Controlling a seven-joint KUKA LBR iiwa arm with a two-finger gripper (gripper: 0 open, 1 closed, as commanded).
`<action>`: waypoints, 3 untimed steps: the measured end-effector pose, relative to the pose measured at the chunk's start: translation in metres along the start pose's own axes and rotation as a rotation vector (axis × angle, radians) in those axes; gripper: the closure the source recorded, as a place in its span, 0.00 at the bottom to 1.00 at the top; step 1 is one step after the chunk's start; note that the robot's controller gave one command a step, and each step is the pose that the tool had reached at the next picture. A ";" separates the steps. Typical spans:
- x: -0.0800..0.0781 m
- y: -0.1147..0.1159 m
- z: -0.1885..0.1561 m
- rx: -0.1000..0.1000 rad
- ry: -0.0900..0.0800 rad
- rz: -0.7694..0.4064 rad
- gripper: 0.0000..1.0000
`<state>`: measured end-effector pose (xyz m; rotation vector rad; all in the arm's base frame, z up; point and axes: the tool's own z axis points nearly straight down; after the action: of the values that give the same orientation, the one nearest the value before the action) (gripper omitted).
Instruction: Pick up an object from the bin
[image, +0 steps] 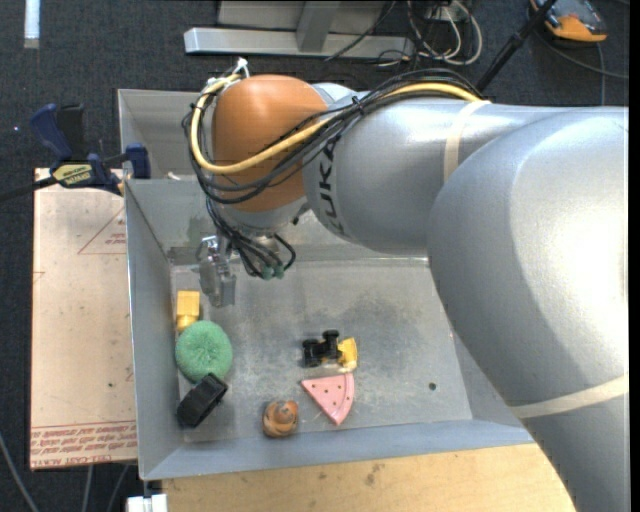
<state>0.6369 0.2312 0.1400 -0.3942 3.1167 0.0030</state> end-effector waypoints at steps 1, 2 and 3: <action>0.000 -0.001 0.000 0.000 -0.001 0.002 0.00; 0.000 -0.002 0.000 0.000 -0.001 0.002 0.00; 0.049 0.018 0.022 0.001 -0.004 0.004 0.00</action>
Offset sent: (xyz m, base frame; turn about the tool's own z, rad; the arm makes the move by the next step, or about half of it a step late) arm 0.0000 0.0000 0.0000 0.0000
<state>0.5853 0.2361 0.1183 -0.3872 3.1137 0.0027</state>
